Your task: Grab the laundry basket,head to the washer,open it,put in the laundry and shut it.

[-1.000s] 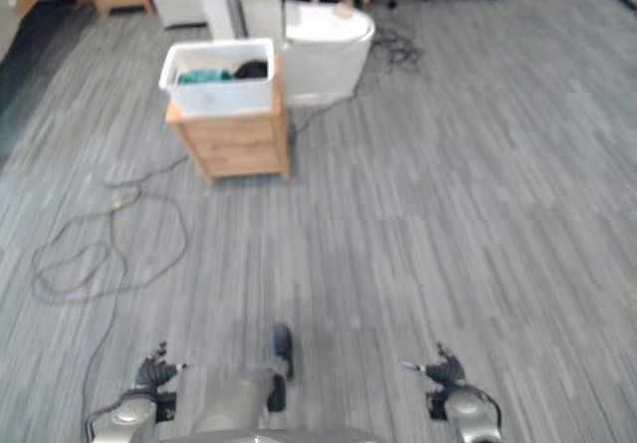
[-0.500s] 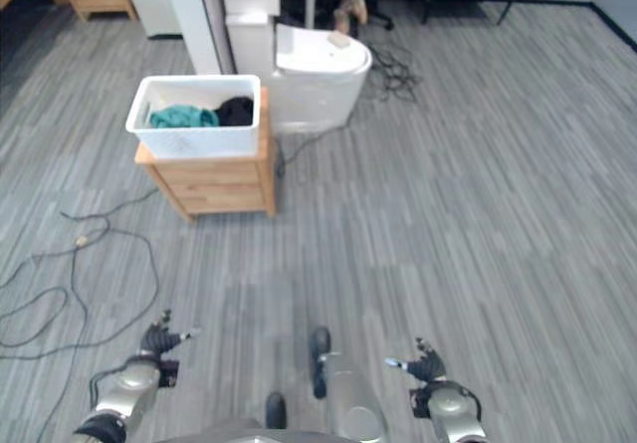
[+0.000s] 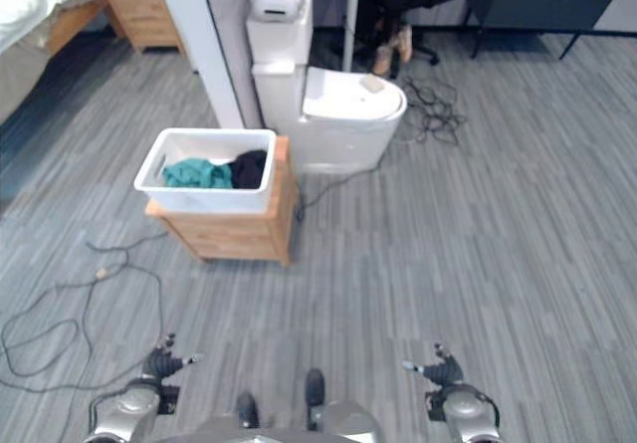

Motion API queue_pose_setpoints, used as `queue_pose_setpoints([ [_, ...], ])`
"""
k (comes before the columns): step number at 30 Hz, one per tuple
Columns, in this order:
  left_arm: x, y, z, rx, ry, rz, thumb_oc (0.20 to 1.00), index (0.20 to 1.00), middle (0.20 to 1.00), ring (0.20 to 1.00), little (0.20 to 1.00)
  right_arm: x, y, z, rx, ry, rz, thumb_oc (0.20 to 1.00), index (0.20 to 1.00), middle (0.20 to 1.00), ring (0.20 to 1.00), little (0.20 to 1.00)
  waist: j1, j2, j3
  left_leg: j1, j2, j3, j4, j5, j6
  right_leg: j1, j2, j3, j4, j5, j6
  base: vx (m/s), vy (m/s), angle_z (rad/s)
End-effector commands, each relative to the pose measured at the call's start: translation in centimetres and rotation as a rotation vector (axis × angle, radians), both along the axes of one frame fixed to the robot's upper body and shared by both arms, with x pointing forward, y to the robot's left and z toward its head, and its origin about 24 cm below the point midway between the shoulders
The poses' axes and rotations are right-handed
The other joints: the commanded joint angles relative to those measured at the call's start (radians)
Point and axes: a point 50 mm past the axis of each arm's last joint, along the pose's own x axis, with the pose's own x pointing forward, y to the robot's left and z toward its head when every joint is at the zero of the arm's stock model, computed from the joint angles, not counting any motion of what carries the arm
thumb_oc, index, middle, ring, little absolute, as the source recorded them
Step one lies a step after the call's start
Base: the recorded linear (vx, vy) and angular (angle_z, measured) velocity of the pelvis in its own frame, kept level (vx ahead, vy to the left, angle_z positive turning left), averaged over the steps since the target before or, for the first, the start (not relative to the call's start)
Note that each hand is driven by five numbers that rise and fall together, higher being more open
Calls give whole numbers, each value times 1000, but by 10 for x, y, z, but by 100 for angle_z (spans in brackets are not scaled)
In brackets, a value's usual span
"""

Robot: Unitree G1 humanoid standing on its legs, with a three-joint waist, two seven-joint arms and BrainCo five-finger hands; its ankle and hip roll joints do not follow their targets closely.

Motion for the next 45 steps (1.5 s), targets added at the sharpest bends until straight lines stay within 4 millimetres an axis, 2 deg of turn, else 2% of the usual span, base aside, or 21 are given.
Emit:
queue_pose_setpoints([
  [1,12,15,13,53,-82,44,1000,1000,1000,1000,1000,-5,-14,5,-53,-11,-15,1000,1000,1000,1000,1000,24,-1,19,-93,58,-57,-49,128,7,36,-122,66,177,-205,130,471,436,-19],
  [4,10,15,11,52,-75,55,1000,1000,1000,1000,1000,-5,-16,6,-59,-10,-18,1000,1000,1000,1000,1000,29,4,13,-123,90,-43,-38,151,-9,69,-153,87,189,-226,145,320,330,-53],
  [5,6,16,9,53,-58,56,1000,1000,1000,1000,1000,-9,-14,3,-54,7,-15,1000,1000,1000,1000,1000,34,21,-9,-84,101,-28,-51,152,-15,96,-176,94,190,-241,164,491,544,-38],
  [8,9,18,10,71,-54,40,1000,1000,1000,1000,1000,-7,-10,2,-31,4,-31,1000,1000,1000,1000,1000,40,10,-27,-122,50,-28,71,106,3,112,-252,101,210,-186,189,326,391,-24],
  [9,9,19,10,71,-54,40,1000,1000,1000,1000,1000,-7,-10,2,-30,4,-31,1000,1000,1000,1000,1000,41,9,-27,-123,49,-27,73,104,4,111,-254,102,210,-187,189,180,257,-14],
  [11,12,24,13,91,-63,44,1000,1000,1000,1000,1000,3,-2,3,-7,-23,-17,1000,1000,1000,1000,1000,46,-10,-27,-112,13,9,107,49,38,69,-300,122,278,-83,194,187,376,-5],
  [12,13,32,15,111,-69,68,1000,1000,1000,1000,1000,17,8,6,8,-58,16,1000,1000,1000,1000,1000,53,-10,-15,-89,-4,45,115,12,67,1,-328,101,356,-13,178,214,486,-28],
  [13,13,35,17,124,-75,70,1000,1000,1000,1000,1000,21,12,7,12,-74,32,1000,1000,1000,1000,1000,57,-13,-9,-64,-17,67,107,-3,75,-26,-332,85,379,9,173,198,419,-67],
  [16,10,39,16,129,-59,82,1000,1000,1000,1000,1000,24,15,9,16,-82,56,1000,1000,1000,1000,1000,46,-2,-6,-2,-51,71,68,-20,91,-76,-259,52,368,-39,164,259,268,-43],
  [17,7,43,15,137,-46,94,1000,1000,1000,1000,1000,26,16,10,14,-87,69,1000,1000,1000,1000,1000,33,-3,6,44,-84,67,45,-39,101,-115,-188,14,339,-82,161,352,264,17],
  [19,4,45,13,138,-28,112,1000,1000,1000,1000,1000,29,17,11,8,-94,93,1000,1000,1000,1000,1000,24,-8,21,95,-122,58,17,-55,109,-159,-116,-56,307,-92,157,254,158,22],
  [20,4,45,13,138,-28,112,1000,1000,1000,1000,1000,29,17,11,8,-95,93,1000,1000,1000,1000,1000,23,-8,19,92,-122,58,16,-53,109,-160,-116,-57,304,-89,156,238,95,13],
  [21,2,44,11,137,-15,118,1000,1000,1000,1000,1000,29,16,12,-1,-97,101,1000,1000,1000,1000,1000,15,-13,28,131,-155,43,-2,-67,113,-177,-76,-109,272,-90,154,241,52,14],
  [22,-6,45,7,147,17,125,1000,1000,1000,1000,1000,24,14,10,-9,-81,99,1000,1000,1000,1000,1000,10,-17,27,146,-168,37,-2,-77,114,-167,-59,-113,237,-91,141,312,49,47],
  [24,-5,41,7,141,9,84,1000,1000,1000,1000,1000,21,7,13,-17,-96,92,1000,1000,1000,1000,1000,-2,-21,13,135,-182,29,61,-112,93,-115,-50,-51,179,-99,108,239,-38,57],
  [27,-6,36,7,118,-9,99,1000,1000,1000,1000,1000,25,-3,20,-63,-116,93,1000,1000,1000,1000,1000,0,-14,25,63,-161,31,274,-75,32,-72,-69,-42,137,-90,87,115,-21,78],
  [30,-4,35,7,113,-18,102,1000,1000,1000,1000,1000,31,-4,24,-76,-127,104,1000,1000,1000,1000,1000,7,-20,22,15,-147,7,293,-64,29,-55,-83,-24,115,-91,88,88,48,2],
  [32,-3,34,8,110,-27,109,1000,1000,1000,1000,1000,37,-4,28,-100,-141,130,1000,1000,1000,1000,1000,24,-27,11,-9,-137,-37,231,-82,46,-45,-91,2,97,-85,100,129,105,-51],
  [35,-2,34,10,98,-54,133,1000,1000,1000,1000,1000,43,-4,34,-115,-170,155,1000,1000,1000,1000,1000,32,-10,-1,35,-142,-98,128,-87,53,-41,-77,31,82,-89,109,100,119,-67],
  [42,0,43,15,127,-75,157,1000,1000,1000,1000,1000,63,-2,55,-219,-251,282,1000,1000,1000,1000,1000,37,6,2,89,-160,-84,17,-80,77,-65,-81,51,73,-54,130,1,136,-29],
  [45,3,56,24,169,-111,196,1000,1000,1000,1000,1000,84,11,72,-236,-345,342,1000,1000,1000,1000,1000,48,9,8,89,-172,-58,-25,-76,94,-107,-88,78,60,-16,158,-72,145,-27],
])
